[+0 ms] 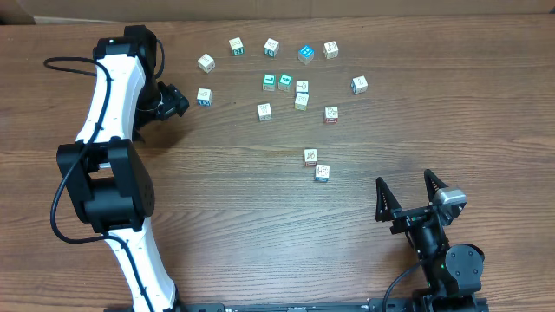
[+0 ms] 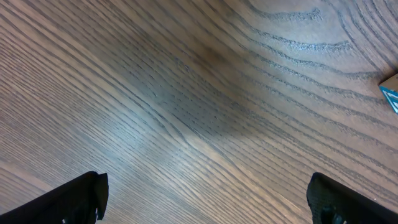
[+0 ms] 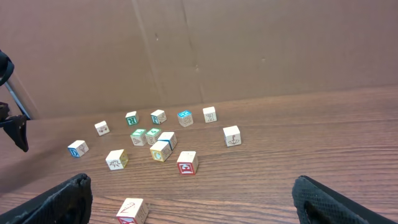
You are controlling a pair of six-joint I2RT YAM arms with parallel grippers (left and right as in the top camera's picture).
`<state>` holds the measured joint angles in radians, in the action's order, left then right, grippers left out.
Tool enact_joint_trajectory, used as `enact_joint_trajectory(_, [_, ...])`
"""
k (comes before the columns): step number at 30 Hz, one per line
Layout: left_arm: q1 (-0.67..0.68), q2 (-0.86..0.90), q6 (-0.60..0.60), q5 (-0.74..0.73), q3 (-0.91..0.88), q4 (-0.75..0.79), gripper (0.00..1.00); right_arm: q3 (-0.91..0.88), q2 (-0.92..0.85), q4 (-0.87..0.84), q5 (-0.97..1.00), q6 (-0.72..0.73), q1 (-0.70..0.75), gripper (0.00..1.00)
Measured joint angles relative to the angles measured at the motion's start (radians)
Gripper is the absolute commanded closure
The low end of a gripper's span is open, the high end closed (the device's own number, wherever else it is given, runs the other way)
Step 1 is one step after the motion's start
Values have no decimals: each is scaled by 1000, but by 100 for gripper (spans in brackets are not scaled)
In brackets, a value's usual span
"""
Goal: Form a circle
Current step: 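Release the block and retract the left arm to the left side, then move the right gripper forward over the block cluster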
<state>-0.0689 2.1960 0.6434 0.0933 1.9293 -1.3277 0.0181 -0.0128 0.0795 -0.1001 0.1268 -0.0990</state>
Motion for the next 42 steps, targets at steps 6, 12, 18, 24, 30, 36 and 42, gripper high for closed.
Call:
enact_joint_trajectory(6, [0,0,0,0,0,0,0,0,0,0,0,0,0,0])
enact_joint_trajectory(12, [0,0,0,0,0,0,1,0,0,-3,0,0,0,0])
enact_joint_trajectory(18, [0,0,0,0,0,0,0,0,0,-13,0,0,0,0])
enact_joint_trajectory(24, [0,0,0,0,0,0,0,0,0,-51,-19,14,0,0])
enact_joint_trajectory(30, [0,0,0,0,0,0,1,1,0,-33,-111,69,0,0])
enact_joint_trajectory(36, [0,0,0,0,0,0,0,117,-22,82,-136,114,0,0])
enact_joint_trajectory(42, [0,0,0,-3,0,0,0,514,-225,276,-131,129,0,0])
